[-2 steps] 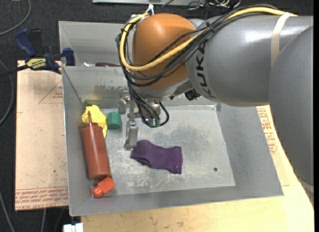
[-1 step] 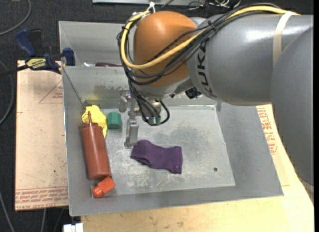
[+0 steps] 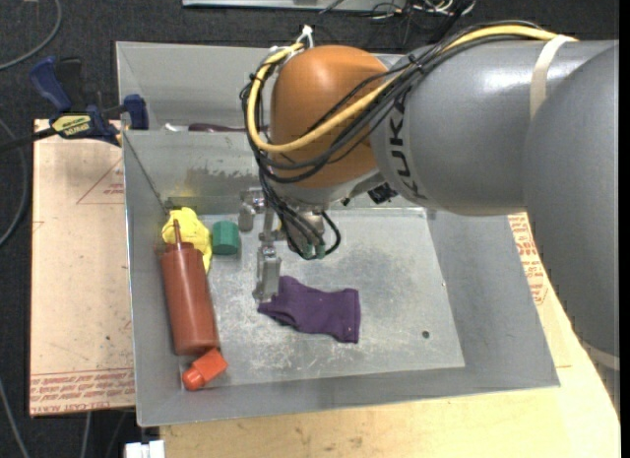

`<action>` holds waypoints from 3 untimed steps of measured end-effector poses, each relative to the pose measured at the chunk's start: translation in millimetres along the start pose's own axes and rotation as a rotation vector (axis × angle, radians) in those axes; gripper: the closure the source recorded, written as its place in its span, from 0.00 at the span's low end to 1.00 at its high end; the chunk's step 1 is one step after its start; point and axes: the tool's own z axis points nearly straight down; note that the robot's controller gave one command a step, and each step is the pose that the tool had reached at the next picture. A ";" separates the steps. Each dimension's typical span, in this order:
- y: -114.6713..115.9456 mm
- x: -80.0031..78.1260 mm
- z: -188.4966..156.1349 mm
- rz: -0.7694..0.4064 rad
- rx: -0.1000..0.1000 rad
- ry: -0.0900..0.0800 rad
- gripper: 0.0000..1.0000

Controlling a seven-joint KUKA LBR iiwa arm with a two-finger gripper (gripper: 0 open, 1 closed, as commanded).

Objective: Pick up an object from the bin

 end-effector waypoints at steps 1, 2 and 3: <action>-29.2 1.7 30.1 0.004 0.002 0.010 0.00; -40.6 24.4 51.3 0.024 0.001 0.000 0.00; -56.6 32.7 72.3 -0.092 0.000 0.008 0.00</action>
Offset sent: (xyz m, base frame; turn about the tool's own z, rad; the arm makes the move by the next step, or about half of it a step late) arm -0.0416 -0.0476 -0.0676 0.0280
